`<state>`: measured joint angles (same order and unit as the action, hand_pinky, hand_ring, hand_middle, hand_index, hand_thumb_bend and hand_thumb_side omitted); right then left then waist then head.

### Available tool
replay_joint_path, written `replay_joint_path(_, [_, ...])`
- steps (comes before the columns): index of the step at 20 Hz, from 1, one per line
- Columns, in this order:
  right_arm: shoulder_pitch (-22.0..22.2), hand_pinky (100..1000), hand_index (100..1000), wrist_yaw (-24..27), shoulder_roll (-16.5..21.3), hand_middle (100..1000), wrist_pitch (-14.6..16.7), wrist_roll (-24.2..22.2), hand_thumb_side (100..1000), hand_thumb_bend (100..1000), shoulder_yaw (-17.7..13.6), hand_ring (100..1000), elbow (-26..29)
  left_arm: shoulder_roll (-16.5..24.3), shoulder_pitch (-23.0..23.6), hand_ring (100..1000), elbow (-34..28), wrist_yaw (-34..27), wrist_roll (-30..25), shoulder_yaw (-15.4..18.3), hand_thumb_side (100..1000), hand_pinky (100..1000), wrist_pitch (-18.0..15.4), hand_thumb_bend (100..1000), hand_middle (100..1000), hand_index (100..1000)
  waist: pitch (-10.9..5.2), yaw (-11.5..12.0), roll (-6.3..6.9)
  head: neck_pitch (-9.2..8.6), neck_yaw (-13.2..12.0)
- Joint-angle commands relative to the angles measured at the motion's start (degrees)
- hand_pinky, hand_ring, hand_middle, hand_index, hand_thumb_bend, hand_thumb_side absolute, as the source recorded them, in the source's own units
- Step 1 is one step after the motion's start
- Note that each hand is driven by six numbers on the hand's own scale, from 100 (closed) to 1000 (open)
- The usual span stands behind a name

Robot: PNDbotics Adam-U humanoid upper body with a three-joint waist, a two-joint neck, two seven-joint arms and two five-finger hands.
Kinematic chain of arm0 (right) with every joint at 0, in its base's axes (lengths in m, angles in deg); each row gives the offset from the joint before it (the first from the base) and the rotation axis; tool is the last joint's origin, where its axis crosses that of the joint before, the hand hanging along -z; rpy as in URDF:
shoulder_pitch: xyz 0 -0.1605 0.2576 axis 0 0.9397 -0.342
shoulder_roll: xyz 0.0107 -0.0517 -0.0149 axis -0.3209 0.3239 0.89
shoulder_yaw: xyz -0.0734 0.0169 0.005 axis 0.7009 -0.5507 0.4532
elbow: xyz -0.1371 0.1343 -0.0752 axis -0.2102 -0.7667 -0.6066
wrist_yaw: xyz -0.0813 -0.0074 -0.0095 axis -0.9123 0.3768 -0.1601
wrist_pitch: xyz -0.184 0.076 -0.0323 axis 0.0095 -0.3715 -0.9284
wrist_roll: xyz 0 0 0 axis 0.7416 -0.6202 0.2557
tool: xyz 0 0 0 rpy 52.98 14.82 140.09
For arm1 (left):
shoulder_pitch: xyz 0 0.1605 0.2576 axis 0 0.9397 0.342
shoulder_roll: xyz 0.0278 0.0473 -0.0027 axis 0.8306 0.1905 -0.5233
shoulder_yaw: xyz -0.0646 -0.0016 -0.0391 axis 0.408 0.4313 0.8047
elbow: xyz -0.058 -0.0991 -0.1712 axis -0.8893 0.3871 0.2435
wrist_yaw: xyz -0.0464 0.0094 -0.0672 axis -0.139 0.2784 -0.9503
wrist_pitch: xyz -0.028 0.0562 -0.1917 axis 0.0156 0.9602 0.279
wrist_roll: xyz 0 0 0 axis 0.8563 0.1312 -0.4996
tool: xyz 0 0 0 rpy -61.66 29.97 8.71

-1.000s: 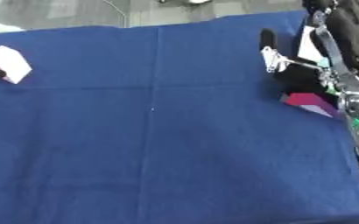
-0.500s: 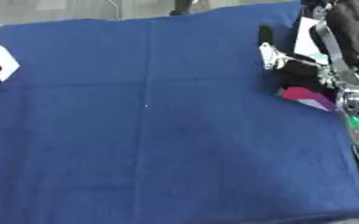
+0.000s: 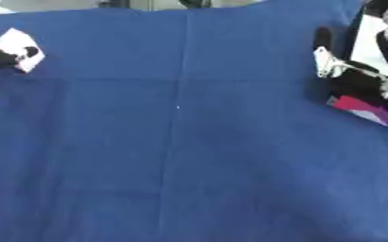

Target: Pick up the objects with one hand, pass them to the other hand, and then place them into the box on the other side of the table.

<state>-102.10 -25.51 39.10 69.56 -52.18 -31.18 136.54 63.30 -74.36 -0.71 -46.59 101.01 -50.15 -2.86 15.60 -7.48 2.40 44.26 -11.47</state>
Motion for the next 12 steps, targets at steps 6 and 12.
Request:
replay_joint_path(6, [-1.0, 642, 998, -0.7, -1.0, 799, -0.6, 0.3, 304, 100, -0.3, 905, 1.2, 1.4, -1.9, 605, -1.6, 0.1, 0.9, -0.1, 427, 702, -0.3, 1000, 639, 794, 1.34, -0.5, -0.29, -0.14, -1.0])
replay_joint_path(12, [-0.9, 641, 998, -0.7, -1.4, 795, -0.7, 0.2, 301, 100, -0.2, 905, 1.2, 0.7, -2.2, 574, -1.7, -0.1, 1.1, -0.5, 397, 692, -1.0, 1000, 597, 758, 1.73, -0.6, -0.55, -0.14, -0.6])
